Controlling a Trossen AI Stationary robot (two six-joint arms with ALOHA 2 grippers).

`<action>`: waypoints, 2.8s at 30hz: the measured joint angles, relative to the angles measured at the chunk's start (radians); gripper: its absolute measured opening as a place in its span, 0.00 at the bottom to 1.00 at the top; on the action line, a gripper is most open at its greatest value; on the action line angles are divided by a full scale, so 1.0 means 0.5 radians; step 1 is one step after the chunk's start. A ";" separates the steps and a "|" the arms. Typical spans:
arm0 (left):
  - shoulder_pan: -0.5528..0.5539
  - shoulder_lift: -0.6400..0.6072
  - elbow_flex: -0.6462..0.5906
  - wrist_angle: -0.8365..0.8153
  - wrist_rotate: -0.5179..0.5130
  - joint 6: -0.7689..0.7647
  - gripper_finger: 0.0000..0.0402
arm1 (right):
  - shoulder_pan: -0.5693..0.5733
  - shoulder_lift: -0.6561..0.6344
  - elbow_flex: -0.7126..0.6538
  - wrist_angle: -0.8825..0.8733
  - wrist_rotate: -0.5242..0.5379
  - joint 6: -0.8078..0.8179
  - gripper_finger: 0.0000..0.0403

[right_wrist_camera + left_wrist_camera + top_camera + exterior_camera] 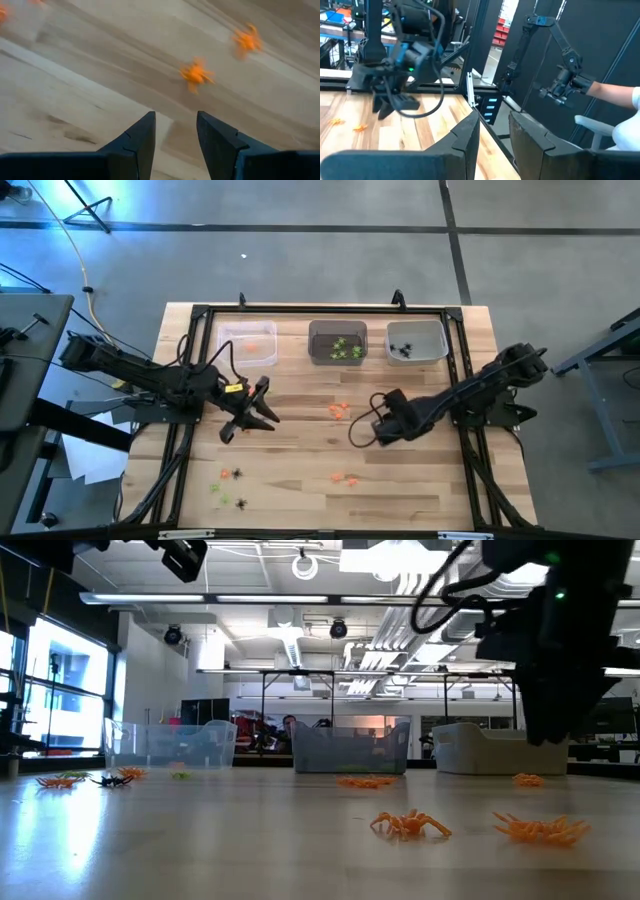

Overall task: Sort Halloween decoration
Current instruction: Put the orange spider into the transparent bin

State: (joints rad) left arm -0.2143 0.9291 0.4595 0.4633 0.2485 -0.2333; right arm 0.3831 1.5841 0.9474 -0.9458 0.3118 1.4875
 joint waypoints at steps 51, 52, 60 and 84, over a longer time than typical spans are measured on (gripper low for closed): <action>-0.005 0.000 0.000 0.002 0.005 0.050 0.22 | -0.554 0.393 0.001 0.114 -0.408 -0.671 0.02; -0.005 0.000 0.000 0.002 0.005 0.050 0.22 | -0.554 0.394 0.001 0.113 -0.408 -0.669 0.02; -0.006 0.000 0.000 0.003 0.005 0.049 0.22 | -0.543 0.355 -0.002 0.073 -0.419 -0.659 0.00; -0.006 0.003 -0.001 -0.047 0.005 0.137 0.22 | -0.131 -0.413 -0.008 0.484 0.042 -0.429 0.00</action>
State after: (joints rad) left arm -0.2173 0.9304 0.4591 0.4400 0.2508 -0.1647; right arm 0.3177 1.3777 0.9436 -0.7036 0.3330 1.2732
